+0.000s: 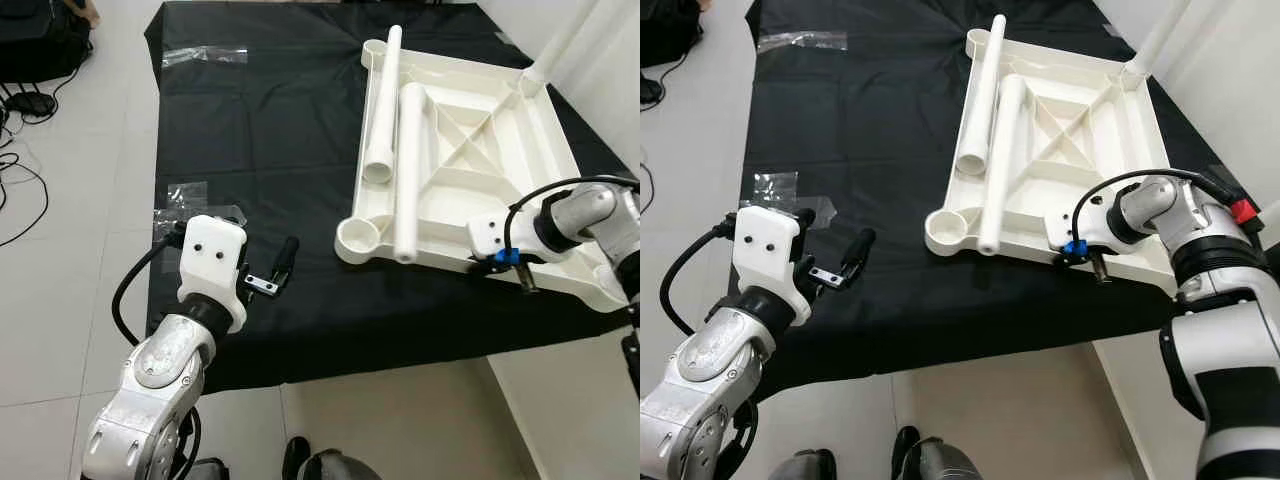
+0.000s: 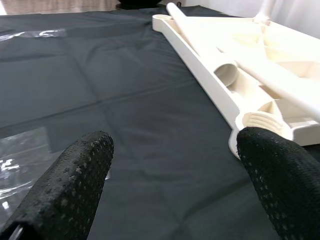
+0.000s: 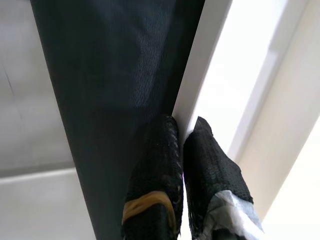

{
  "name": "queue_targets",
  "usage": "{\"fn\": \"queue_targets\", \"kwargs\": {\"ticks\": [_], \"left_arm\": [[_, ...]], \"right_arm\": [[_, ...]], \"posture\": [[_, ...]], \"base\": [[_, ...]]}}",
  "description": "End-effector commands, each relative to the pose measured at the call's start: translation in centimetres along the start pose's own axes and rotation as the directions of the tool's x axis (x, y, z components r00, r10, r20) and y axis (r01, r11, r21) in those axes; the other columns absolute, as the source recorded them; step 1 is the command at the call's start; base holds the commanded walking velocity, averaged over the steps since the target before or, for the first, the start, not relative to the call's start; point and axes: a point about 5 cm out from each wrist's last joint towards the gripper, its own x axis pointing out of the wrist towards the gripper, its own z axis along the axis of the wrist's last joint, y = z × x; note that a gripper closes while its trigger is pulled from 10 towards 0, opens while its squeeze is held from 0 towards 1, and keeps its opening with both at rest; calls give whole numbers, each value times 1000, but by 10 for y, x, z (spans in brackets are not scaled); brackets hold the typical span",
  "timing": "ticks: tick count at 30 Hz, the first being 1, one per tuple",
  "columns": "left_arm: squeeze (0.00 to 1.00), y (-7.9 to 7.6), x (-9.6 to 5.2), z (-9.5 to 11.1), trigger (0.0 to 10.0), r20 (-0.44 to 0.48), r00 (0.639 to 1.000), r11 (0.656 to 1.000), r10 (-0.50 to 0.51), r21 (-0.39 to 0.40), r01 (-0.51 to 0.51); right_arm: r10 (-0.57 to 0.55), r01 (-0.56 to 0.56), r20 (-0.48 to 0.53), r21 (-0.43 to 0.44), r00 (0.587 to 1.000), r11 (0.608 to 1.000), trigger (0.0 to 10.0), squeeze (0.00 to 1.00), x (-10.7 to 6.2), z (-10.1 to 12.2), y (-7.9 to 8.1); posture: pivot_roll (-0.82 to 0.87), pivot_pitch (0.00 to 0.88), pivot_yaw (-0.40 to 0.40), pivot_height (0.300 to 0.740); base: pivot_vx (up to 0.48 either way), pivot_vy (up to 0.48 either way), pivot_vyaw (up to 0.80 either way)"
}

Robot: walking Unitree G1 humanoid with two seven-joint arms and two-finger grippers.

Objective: Building children table

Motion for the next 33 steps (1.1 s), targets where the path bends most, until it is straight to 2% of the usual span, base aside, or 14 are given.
{"fn": "queue_targets", "kwargs": {"ticks": [1, 5, 12, 13, 14, 15, 18, 19, 21, 24, 28, 29, 30, 33], "left_arm": [[0, 0, -1, -4, 10000, -21, 1000, 1000, -7, 7, 7], [0, 0, -1, -4, 10000, -22, 1000, 1000, -7, 7, 8], [0, 0, 1, -4, 10000, -19, 1000, 1000, -13, 11, 14], [0, 0, 1, -4, 10000, -19, 1000, 1000, -12, 11, 12], [0, 0, 1, -4, 10000, -20, 1000, 1000, -12, 10, 12], [0, 1, 1, -4, 10000, -21, 1000, 1000, -10, 11, 10], [0, 1, 0, -5, 10000, -23, 1000, 1000, -9, 11, 9], [0, 1, 0, -5, 10000, -23, 1000, 1000, -8, 10, 8], [0, 1, 0, -5, 10000, -23, 1000, 1000, -8, 10, 8], [0, 1, 0, -5, 10000, -23, 1000, 1000, -7, 10, 8], [0, 2, 0, -5, 10000, -21, 1000, 1000, -5, 10, 5], [0, 2, 0, -5, 10000, -21, 1000, 1000, -5, 10, 5], [0, 3, 1, -5, 10000, -20, 1000, 1000, -5, 11, 5], [0, 4, 2, -5, 10000, -18, 1000, 1000, -5, 13, 5]], "right_arm": [[181, -184, -115, -17, 977, 983, 10000, 0, 29, -15, 30], [173, -173, -80, 13, 982, 985, 10000, 0, 25, -17, 31], [215, -216, -21, -86, 976, 972, 10000, 0, 31, -5, 33], [196, -198, -33, -98, 980, 975, 10000, 651, 31, -5, 31], [181, -184, -39, -103, 983, 978, 10000, 859, 31, -5, 30], [195, -198, -33, -99, 980, 975, 10000, 1000, 30, -4, 30], [185, -186, -26, -99, 982, 977, 10000, 1000, 29, -3, 27], [188, -189, -24, -98, 982, 977, 10000, 0, 28, -2, 27], [188, -189, -24, -98, 982, 977, 10000, 0, 27, -2, 26], [125, -123, 19, -73, 992, 990, 10000, 0, 21, 3, 16], [-29, 25, 173, 24, 984, 999, 10000, 0, -7, 13, -9], [-29, 25, 173, 24, 984, 999, 10000, 0, -7, 13, -9], [-99, 80, 235, 88, 967, 993, 10000, 0, -24, 16, -19], [-123, 90, 282, 127, 951, 988, 10000, 0, -41, 15, -24]], "posture": [[-8, 287, -136, 740], [-10, 286, -132, 740], [-9, 285, -129, 740], [-8, 286, -131, 740], [-6, 287, -131, 740], [-6, 287, -131, 740], [-6, 287, -131, 740], [-10, 287, -131, 740], [-10, 287, -131, 740], [-10, 285, -130, 740], [-3, 279, -131, 740], [-3, 279, -131, 740], [-5, 274, -125, 740], [-11, 268, -124, 740]], "base": [[0, 0, 0], [0, 0, 0], [0, 0, 0], [0, 0, 0], [0, 0, 0], [0, 0, 0], [0, 0, 0], [0, 0, 0], [0, 0, 0], [0, 0, 0], [0, 0, 0], [0, 0, 0], [0, 0, 0], [0, 0, 0]]}}
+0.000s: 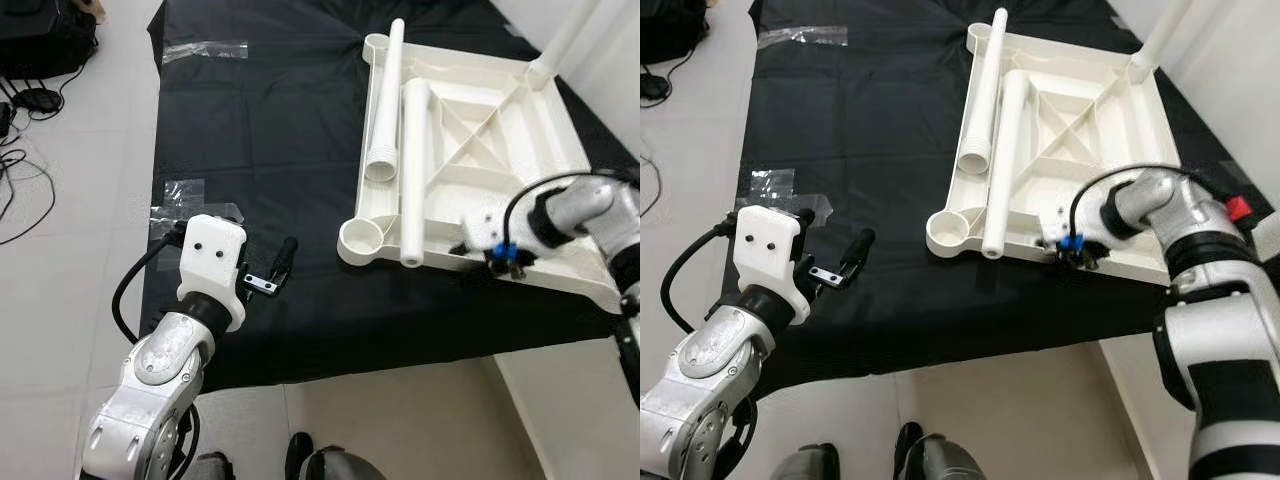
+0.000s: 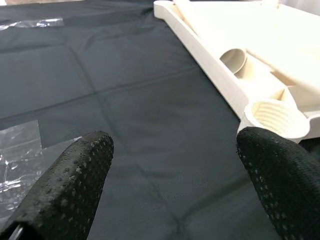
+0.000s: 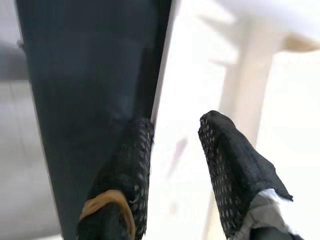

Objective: Building children table

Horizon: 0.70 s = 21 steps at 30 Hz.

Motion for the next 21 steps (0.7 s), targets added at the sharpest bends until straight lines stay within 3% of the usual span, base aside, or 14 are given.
{"fn": "queue_targets", "kwargs": {"ticks": [1, 9, 11, 13, 14, 16, 18, 19, 20, 21], "left_arm": [[0, 0, -1, -2, 10000, -5, 1000, 1000, -9, 7, 9], [0, -1, 2, -1, 10000, 6, 1000, 1000, -11, 8, 11], [0, 0, 3, 0, 10000, 11, 1000, 1000, -11, 10, 11], [0, 1, 4, -1, 10000, 16, 1000, 1000, 1, 13, -1], [0, 1, 4, -1, 10000, 16, 1000, 1000, 1, 13, -1], [0, 2, 4, -1, 10000, 17, 1000, 1000, 6, 13, -6], [0, 2, 4, -1, 10000, 18, 1000, 1000, 6, 13, -6], [0, 2, 4, 0, 10000, 22, 1000, 1000, 13, 14, -13], [0, 2, 4, 0, 10000, 25, 1000, 1000, 19, 14, -19], [0, 2, 4, 0, 10000, 25, 1000, 1000, 19, 14, -19]], "right_arm": [[-35, 34, 37, 27, 999, 999, 10000, 0, -16, 0, -3], [6, -7, 52, 30, 999, 1000, 10000, 0, -32, -1, -1], [-27, 15, 124, 91, 992, 996, 10000, 0, -36, 1, -3], [-182, 100, 345, 241, 921, 965, 10000, 0, -38, 14, -16], [-182, 100, 345, 241, 921, 965, 10000, 0, -38, 14, -16], [-233, 111, 419, 295, 877, 949, 10000, 0, -38, 19, -20], [-232, 110, 421, 295, 877, 949, 10000, 0, -38, 19, -20], [-437, 247, 481, 409, 760, 879, 10000, 0, -24, 24, -30], [-580, 316, 494, 518, 648, 795, 10000, 0, -15, 26, -35], [-580, 316, 494, 518, 648, 795, 10000, 0, -15, 26, -35]], "posture": [[-12, 265, -121, 740], [-16, 254, -116, 740], [-14, 248, -116, 740], [-21, 239, -117, 740], [-21, 239, -117, 740], [-21, 239, -117, 740], [-21, 239, -117, 740], [4, 216, -114, 740], [4, 216, -114, 740], [4, 216, -114, 740]], "base": [[0, 0, 0], [0, 0, 0], [0, 0, 0], [0, 0, 0], [0, 0, 0], [0, 0, 0], [0, 0, 0], [0, 0, 0], [0, 0, 0], [0, 0, 0]]}}
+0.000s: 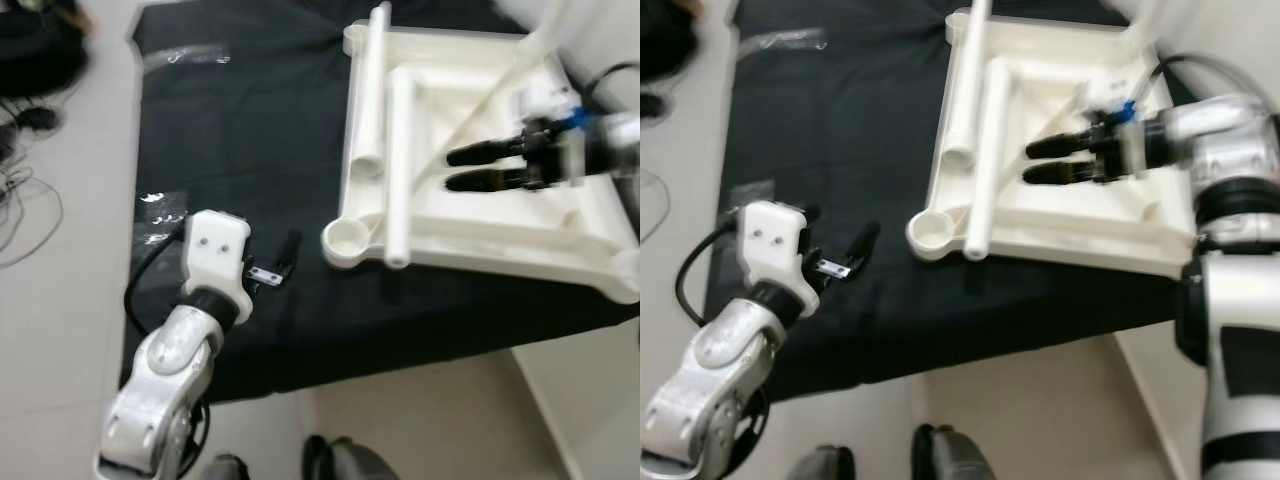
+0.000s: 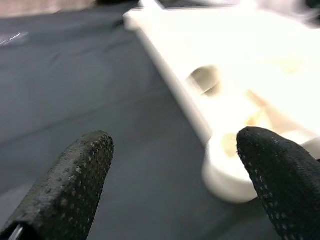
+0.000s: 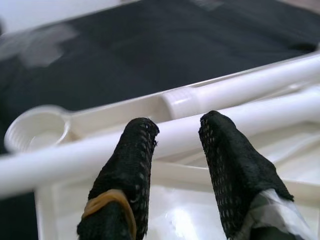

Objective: Building children table

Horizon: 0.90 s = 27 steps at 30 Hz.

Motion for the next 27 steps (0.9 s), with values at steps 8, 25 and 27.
{"fn": "queue_targets", "kwargs": {"ticks": [8, 25, 27], "left_arm": [[0, 5, -1, -3, 10000, 6, 999, 998, 34, 46, -34], [0, 5, 2, -5, 10000, 3, 999, 997, 51, 55, -51], [0, 7, 2, -5, 10000, 4, 997, 996, 73, 49, -73]], "right_arm": [[-398, 322, 266, 286, 878, 902, 10000, 0, 22, -20, 34], [-435, 383, 192, 258, 880, 887, 10000, 0, 33, -31, 96], [-438, 382, 190, 270, 879, 884, 10000, 0, 35, -28, 100]], "posture": [[20, 181, -98, 740], [16, 156, -107, 740], [15, 157, -107, 740]], "base": [[0, 0, 0], [0, -278, 0], [0, 0, 0]]}}
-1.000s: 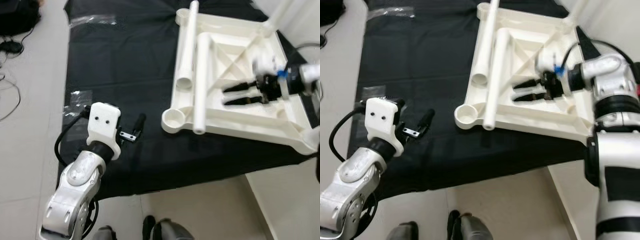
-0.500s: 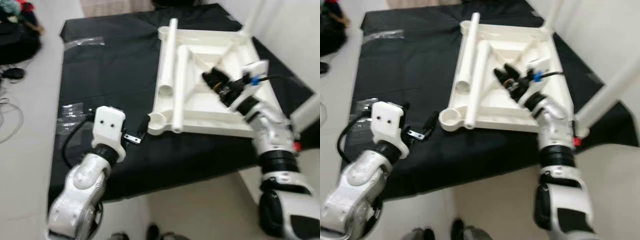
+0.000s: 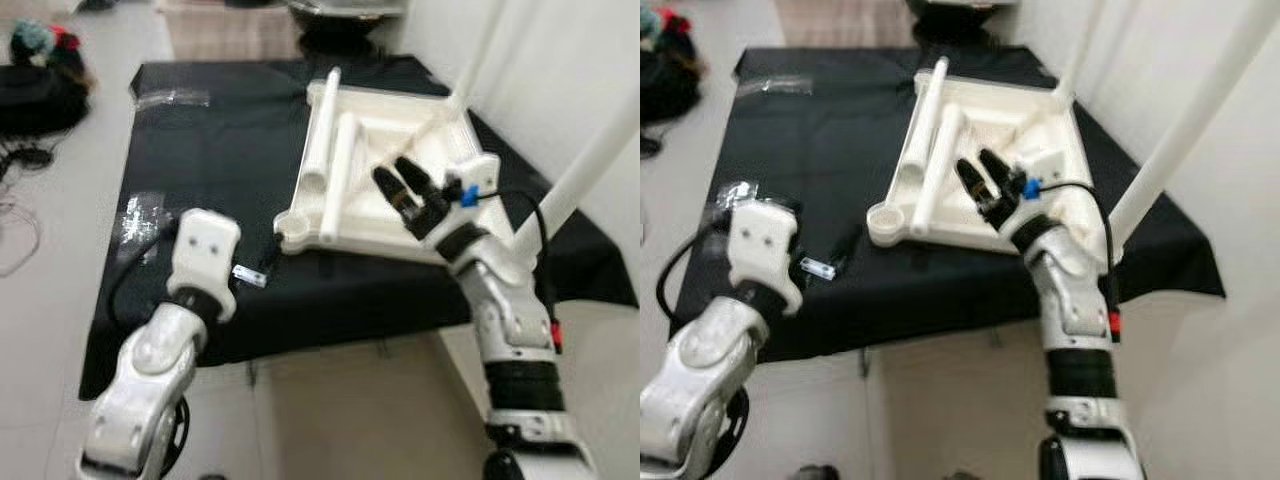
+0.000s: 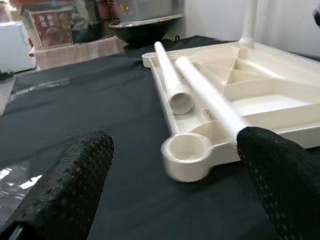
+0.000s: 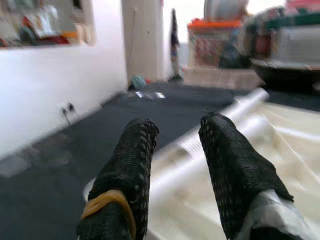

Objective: Building children table

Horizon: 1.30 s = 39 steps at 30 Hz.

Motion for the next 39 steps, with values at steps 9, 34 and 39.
{"fn": "queue_targets", "kwargs": {"ticks": [9, 34, 39], "left_arm": [[0, -7, -7, -5, 10000, -18, 1000, 1000, 7, -22, -7], [0, -25, -27, -16, 10000, -84, 994, 991, 69, -111, -78], [0, -20, -26, -13, 10000, -76, 994, 992, 83, -91, -90]], "right_arm": [[11, -20, -83, -112, 996, 994, 10000, 0, -2, -13, 17], [-13, -6, -124, -152, 992, 988, 10000, 0, 12, -8, 23], [-64, 18, -148, -293, 987, 956, 10000, 0, 37, 6, 1]], "posture": [[14, 166, -114, 740], [13, 214, -131, 740], [16, 225, -139, 740]], "base": [[0, 0, 0], [0, 0, 32], [0, 0, 796]]}}
